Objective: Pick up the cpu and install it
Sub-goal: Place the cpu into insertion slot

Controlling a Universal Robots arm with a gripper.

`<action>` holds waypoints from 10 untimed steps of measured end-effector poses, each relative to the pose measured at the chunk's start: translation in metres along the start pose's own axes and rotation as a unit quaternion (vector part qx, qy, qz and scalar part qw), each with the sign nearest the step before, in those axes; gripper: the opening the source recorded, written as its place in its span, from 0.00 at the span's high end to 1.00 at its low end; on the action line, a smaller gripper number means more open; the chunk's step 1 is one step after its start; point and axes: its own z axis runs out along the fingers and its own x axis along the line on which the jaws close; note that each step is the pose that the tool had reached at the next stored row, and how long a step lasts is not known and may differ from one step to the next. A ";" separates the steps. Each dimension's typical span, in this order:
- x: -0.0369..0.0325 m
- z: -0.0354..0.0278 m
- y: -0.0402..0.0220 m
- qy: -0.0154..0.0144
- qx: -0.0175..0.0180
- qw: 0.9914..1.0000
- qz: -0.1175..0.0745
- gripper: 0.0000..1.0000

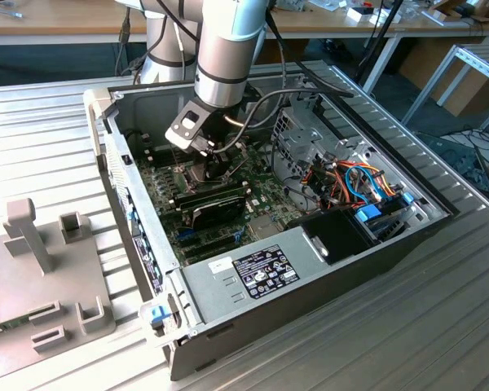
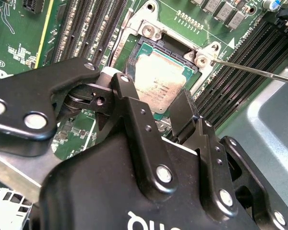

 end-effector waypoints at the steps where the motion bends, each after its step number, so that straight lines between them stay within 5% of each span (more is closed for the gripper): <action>1: 0.0000 0.0000 0.0000 0.000 0.000 1.000 0.000 0.47; 10: 0.0000 0.0009 0.0000 0.000 0.000 1.000 0.000 0.47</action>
